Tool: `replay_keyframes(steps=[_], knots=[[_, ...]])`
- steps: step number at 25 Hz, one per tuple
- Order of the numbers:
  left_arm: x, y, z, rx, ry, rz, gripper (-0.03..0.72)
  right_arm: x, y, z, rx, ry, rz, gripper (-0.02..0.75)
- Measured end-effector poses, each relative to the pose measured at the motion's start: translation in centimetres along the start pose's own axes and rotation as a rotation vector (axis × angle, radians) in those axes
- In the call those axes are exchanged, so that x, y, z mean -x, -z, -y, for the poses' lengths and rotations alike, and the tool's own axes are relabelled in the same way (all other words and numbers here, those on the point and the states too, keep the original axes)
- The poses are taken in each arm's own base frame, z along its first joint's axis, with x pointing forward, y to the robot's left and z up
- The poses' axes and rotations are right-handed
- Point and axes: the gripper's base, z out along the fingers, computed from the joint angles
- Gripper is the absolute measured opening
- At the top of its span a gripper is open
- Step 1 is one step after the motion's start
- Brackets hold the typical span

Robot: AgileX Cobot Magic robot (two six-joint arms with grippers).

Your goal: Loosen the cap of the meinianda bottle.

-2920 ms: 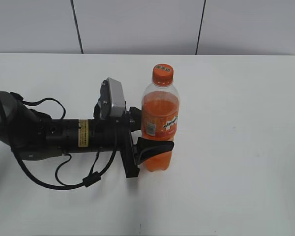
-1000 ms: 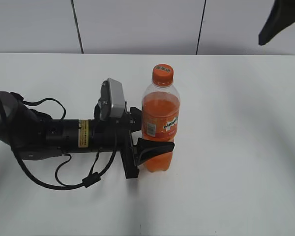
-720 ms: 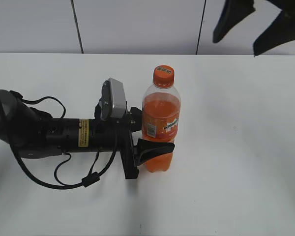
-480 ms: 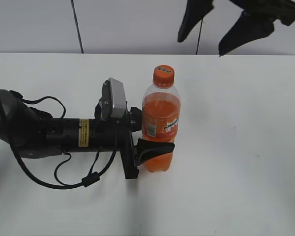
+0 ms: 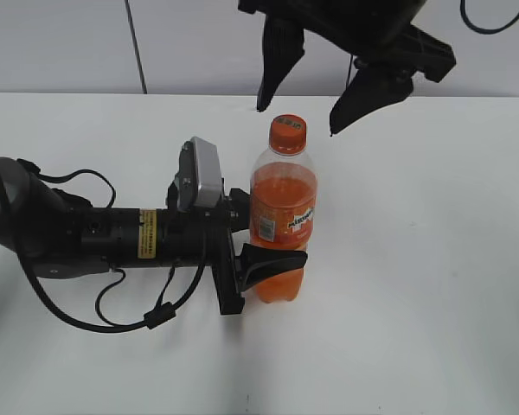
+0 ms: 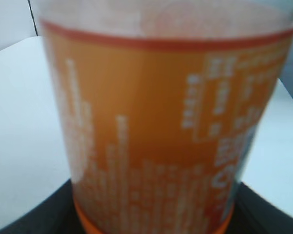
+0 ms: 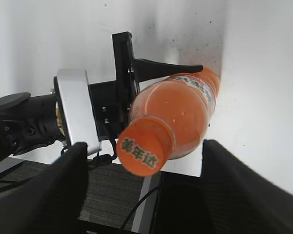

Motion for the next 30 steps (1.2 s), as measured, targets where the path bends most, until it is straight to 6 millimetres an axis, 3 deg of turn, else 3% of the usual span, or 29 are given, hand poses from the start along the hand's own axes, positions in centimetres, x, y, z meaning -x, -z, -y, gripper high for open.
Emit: replay_keyframes(steps=[12,30], knots=[[0.0,0.0,0.0,0.002,0.001,0.0,0.409,0.0,-2.4,-1.1,-0.05,0.035,-0.025,0.533],[0.0,0.0,0.0,0.003,0.001,-0.001,0.409,-0.1,-2.3,-1.7,-0.093,0.088,0.016,0.506]])
